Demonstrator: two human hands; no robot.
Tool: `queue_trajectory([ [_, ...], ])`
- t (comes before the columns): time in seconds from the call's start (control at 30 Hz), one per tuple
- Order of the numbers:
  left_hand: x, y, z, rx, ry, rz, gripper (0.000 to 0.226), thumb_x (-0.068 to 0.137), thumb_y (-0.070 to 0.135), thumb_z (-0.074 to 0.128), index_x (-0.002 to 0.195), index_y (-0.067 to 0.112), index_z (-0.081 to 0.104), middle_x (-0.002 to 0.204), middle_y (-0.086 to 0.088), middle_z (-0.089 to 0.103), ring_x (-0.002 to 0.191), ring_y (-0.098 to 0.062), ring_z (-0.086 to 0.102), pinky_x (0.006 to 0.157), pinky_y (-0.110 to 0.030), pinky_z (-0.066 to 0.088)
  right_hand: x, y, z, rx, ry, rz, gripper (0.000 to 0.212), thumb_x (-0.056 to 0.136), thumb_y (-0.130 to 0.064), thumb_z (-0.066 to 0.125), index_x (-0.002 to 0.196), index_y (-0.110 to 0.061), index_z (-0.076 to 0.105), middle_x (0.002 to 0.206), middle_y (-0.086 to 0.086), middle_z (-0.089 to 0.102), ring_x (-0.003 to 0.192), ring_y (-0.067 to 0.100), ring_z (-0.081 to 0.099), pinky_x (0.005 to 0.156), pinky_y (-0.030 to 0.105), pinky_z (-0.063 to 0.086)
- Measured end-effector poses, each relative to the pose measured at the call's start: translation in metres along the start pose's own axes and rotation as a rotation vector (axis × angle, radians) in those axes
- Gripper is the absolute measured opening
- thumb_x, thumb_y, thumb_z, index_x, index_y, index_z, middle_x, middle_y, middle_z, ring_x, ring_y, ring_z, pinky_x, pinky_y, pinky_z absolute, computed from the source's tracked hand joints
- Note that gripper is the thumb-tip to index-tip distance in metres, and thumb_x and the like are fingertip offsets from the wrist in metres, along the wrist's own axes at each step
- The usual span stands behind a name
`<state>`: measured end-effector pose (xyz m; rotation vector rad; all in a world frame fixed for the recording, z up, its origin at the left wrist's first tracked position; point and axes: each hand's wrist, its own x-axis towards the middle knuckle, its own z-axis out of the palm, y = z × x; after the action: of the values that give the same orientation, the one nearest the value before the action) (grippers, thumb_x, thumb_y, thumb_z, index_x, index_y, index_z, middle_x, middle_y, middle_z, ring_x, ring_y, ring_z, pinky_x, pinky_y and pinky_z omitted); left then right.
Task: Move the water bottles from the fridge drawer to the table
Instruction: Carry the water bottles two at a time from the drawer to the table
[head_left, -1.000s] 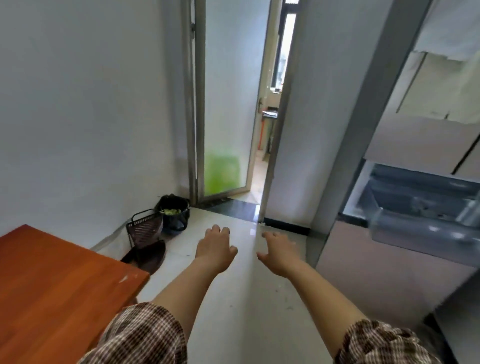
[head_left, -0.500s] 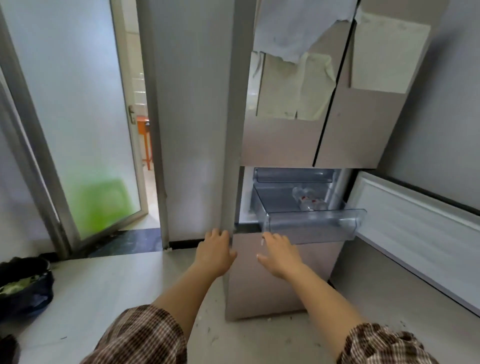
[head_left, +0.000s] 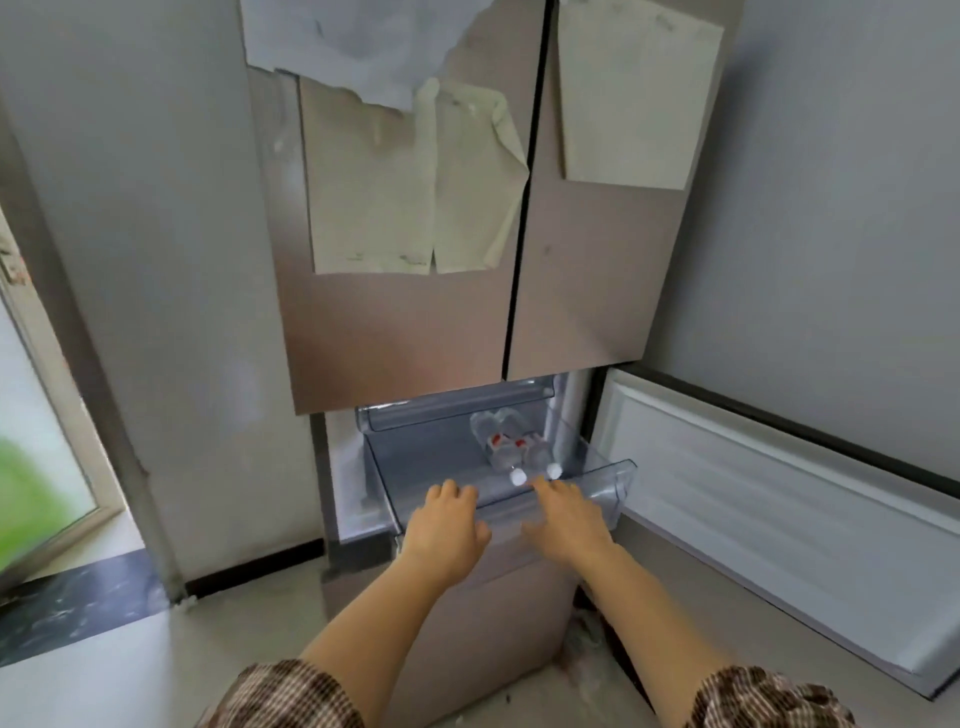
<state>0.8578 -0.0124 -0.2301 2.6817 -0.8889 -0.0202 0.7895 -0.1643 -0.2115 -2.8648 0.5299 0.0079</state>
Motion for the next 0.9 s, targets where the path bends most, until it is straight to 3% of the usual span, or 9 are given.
queue_trajectory([
  [0.23, 0.122, 0.032, 0.050, -0.060, -0.032, -0.085, 0.044, 0.093, 0.034, 0.046, 0.133, 0.016, 0.043, 0.134, -0.007, 0.044, 0.125, -0.025, 0.038, 0.096, -0.038, 0.041, 0.121, 0.082, 0.003, -0.019, -0.058, -0.059, 0.053, 0.091, -0.035, 0.055, 0.137, -0.016, 0.039, 0.136, 0.013, 0.048, 0.126, 0.031, 0.041, 0.099, 0.042, 0.040],
  [0.4, 0.199, 0.049, 0.093, -0.091, -0.183, -0.250, 0.049, 0.091, 0.030, 0.049, 0.137, 0.016, 0.039, 0.139, -0.009, 0.042, 0.128, -0.026, 0.038, 0.104, -0.037, 0.037, 0.205, 0.131, 0.022, -0.026, -0.211, -0.115, 0.049, 0.092, -0.027, 0.055, 0.137, -0.017, 0.038, 0.130, 0.015, 0.053, 0.117, 0.031, 0.050, 0.091, 0.036, 0.045],
  [0.63, 0.270, 0.057, 0.139, -0.094, -0.365, -0.316, 0.060, 0.089, 0.028, 0.053, 0.144, 0.025, 0.029, 0.146, -0.014, 0.034, 0.128, -0.031, 0.041, 0.107, -0.039, 0.037, 0.290, 0.147, 0.060, -0.179, -0.512, -0.076, 0.051, 0.092, -0.017, 0.056, 0.139, -0.013, 0.038, 0.133, 0.015, 0.050, 0.118, 0.030, 0.052, 0.096, 0.038, 0.045],
  [0.73, 0.285, 0.054, 0.152, -0.016, -0.399, -0.333, 0.061, 0.090, 0.032, 0.053, 0.145, 0.026, 0.027, 0.146, -0.013, 0.033, 0.129, -0.030, 0.040, 0.106, -0.039, 0.038, 0.311, 0.152, 0.072, -0.152, -0.552, -0.083, 0.055, 0.091, -0.012, 0.056, 0.141, -0.013, 0.034, 0.134, 0.016, 0.049, 0.118, 0.030, 0.053, 0.094, 0.036, 0.046],
  [0.9, 0.297, 0.046, 0.169, -0.039, -0.461, -0.327, 0.054, 0.092, 0.029, 0.049, 0.143, 0.023, 0.032, 0.146, -0.013, 0.038, 0.129, -0.032, 0.042, 0.106, -0.041, 0.038, 0.329, 0.161, 0.086, -0.039, -0.532, -0.078, 0.042, 0.093, -0.016, 0.052, 0.133, -0.008, 0.047, 0.134, 0.018, 0.051, 0.122, 0.034, 0.051, 0.096, 0.038, 0.042],
])
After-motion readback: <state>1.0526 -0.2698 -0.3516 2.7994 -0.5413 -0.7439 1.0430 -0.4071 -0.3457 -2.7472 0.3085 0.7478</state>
